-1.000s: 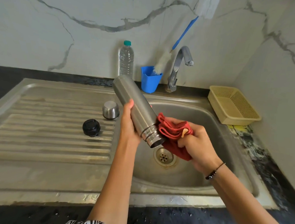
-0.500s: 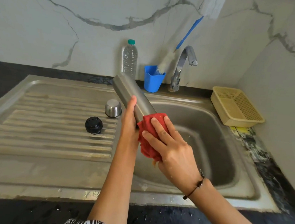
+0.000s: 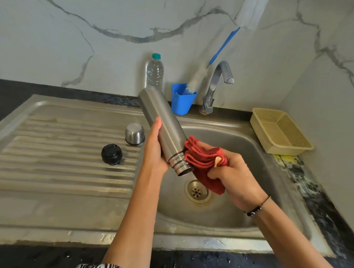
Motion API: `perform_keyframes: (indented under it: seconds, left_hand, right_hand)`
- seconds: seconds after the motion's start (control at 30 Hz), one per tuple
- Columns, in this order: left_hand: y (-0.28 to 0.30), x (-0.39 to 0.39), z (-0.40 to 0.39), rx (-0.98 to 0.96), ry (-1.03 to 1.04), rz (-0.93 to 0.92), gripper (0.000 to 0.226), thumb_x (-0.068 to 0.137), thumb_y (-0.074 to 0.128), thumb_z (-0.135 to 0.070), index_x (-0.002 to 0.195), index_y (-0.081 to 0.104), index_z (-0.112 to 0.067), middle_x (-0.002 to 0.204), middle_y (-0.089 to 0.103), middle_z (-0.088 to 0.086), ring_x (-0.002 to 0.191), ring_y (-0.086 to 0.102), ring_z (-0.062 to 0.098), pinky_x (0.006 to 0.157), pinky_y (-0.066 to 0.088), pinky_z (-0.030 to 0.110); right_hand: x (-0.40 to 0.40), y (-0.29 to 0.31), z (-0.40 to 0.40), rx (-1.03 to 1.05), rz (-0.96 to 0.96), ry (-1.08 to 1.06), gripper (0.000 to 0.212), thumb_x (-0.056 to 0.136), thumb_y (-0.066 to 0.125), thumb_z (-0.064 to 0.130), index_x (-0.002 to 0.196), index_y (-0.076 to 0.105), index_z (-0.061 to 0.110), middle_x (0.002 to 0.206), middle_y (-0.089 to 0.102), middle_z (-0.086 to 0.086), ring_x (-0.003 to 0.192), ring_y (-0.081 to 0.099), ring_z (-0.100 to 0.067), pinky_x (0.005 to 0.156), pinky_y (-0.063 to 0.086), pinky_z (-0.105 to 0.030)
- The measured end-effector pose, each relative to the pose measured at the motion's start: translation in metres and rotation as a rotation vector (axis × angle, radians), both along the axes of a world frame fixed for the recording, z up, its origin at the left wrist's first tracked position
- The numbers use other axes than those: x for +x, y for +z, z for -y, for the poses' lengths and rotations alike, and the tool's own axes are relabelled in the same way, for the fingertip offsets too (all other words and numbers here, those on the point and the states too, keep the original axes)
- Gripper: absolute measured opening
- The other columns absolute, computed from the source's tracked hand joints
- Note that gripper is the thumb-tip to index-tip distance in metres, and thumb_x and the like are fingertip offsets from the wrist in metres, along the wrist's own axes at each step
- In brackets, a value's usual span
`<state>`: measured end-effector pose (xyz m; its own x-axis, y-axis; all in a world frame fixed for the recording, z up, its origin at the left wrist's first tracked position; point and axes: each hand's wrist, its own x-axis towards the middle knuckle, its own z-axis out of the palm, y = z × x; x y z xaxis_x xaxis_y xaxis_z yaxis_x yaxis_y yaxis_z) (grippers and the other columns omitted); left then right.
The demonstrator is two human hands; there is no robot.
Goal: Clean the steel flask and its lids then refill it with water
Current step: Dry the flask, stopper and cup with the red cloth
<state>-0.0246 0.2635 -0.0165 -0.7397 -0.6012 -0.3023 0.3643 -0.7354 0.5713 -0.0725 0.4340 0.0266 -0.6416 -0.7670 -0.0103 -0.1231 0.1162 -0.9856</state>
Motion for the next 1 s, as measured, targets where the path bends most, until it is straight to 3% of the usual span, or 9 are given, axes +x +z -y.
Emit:
perform_keyframes:
  seconds: [0.1, 0.2, 0.33, 0.43, 0.5, 0.6, 0.8, 0.9, 1.0]
  left_hand:
    - [0.003, 0.003, 0.002, 0.028, -0.001, -0.067, 0.07, 0.076, 0.066, -0.047, 0.132, 0.05, -0.008, 0.127, 0.059, 0.024, 0.114, 0.06, 0.037, 0.094, 0.051, 0.048]
    - [0.003, 0.002, 0.0, 0.048, -0.045, -0.113, 0.076, 0.079, 0.064, -0.052, 0.136, 0.047, -0.004, 0.133, 0.053, 0.027, 0.119, 0.056, 0.039, 0.103, 0.043, 0.054]
    - [0.011, 0.006, -0.004, -0.04, -0.044, -0.105, 0.066, 0.086, 0.055, -0.054, 0.127, 0.052, -0.002, 0.101, 0.066, 0.016, 0.095, 0.067, 0.026, 0.084, 0.057, 0.04]
    - [0.01, 0.006, -0.009, 0.056, -0.028, -0.154, 0.066, 0.088, 0.053, -0.051, 0.13, 0.049, -0.001, 0.093, 0.067, 0.014, 0.086, 0.068, 0.026, 0.072, 0.058, 0.038]
    - [0.008, 0.005, -0.013, 0.118, -0.061, -0.175, 0.077, 0.078, 0.063, -0.052, 0.132, 0.047, 0.0, 0.104, 0.065, 0.02, 0.095, 0.068, 0.033, 0.08, 0.056, 0.046]
    - [0.003, 0.0, -0.014, 0.119, -0.007, -0.166, 0.077, 0.078, 0.064, -0.053, 0.133, 0.046, -0.002, 0.107, 0.061, 0.021, 0.101, 0.065, 0.034, 0.095, 0.05, 0.052]
    - [0.0, -0.002, -0.012, -0.033, 0.035, -0.179, 0.068, 0.081, 0.058, -0.055, 0.122, 0.054, -0.001, 0.095, 0.063, 0.019, 0.086, 0.064, 0.03, 0.089, 0.05, 0.046]
    - [0.002, 0.002, -0.007, -0.025, 0.008, -0.197, 0.067, 0.082, 0.059, -0.049, 0.128, 0.052, 0.0, 0.108, 0.062, 0.024, 0.107, 0.059, 0.037, 0.1, 0.045, 0.051]
    - [0.001, 0.004, 0.001, 0.007, 0.012, -0.204, 0.064, 0.085, 0.06, -0.036, 0.137, 0.044, -0.001, 0.13, 0.055, 0.023, 0.125, 0.05, 0.038, 0.105, 0.042, 0.049]
  right_hand:
    - [0.008, 0.012, 0.002, -0.014, -0.247, 0.018, 0.058, 0.074, 0.056, -0.005, 0.124, 0.056, 0.025, 0.128, 0.059, 0.005, 0.105, 0.06, -0.006, 0.097, 0.045, -0.025]
    - [0.02, 0.009, 0.008, 0.068, -0.769, 0.13, 0.062, 0.082, 0.056, 0.035, 0.138, 0.041, 0.014, 0.147, 0.029, -0.003, 0.128, 0.042, -0.012, 0.104, 0.035, -0.015]
    - [0.026, -0.008, 0.012, 0.115, -1.116, 0.148, 0.062, 0.091, 0.041, 0.044, 0.141, 0.039, 0.008, 0.15, 0.025, -0.018, 0.14, 0.022, -0.035, 0.112, 0.027, -0.044]
    - [0.025, -0.006, 0.014, 0.079, -1.045, 0.148, 0.057, 0.087, 0.044, 0.033, 0.138, 0.043, 0.008, 0.148, 0.025, -0.013, 0.14, 0.021, -0.029, 0.113, 0.025, -0.041]
    - [0.027, -0.003, 0.014, 0.072, -0.852, 0.137, 0.054, 0.087, 0.05, 0.028, 0.138, 0.043, 0.012, 0.148, 0.027, -0.009, 0.132, 0.041, -0.023, 0.11, 0.032, -0.035]
    - [0.026, 0.004, 0.008, 0.093, -0.55, 0.056, 0.053, 0.09, 0.059, 0.013, 0.138, 0.04, 0.024, 0.118, 0.054, 0.0, 0.072, 0.057, 0.007, 0.084, 0.044, -0.013]
    - [0.025, 0.006, 0.004, 0.025, -0.091, -0.052, 0.03, 0.091, 0.057, 0.01, 0.117, 0.06, 0.023, 0.099, 0.067, 0.004, 0.093, 0.059, -0.01, 0.099, 0.045, -0.047]
    - [0.022, 0.008, 0.003, 0.033, -0.144, -0.059, 0.038, 0.091, 0.058, 0.009, 0.126, 0.056, 0.024, 0.108, 0.068, 0.004, 0.099, 0.06, -0.006, 0.101, 0.045, -0.036]
    - [0.019, 0.015, 0.003, 0.027, -0.52, -0.072, 0.053, 0.088, 0.06, 0.009, 0.137, 0.044, 0.018, 0.121, 0.061, -0.005, 0.099, 0.061, 0.0, 0.092, 0.045, -0.015]
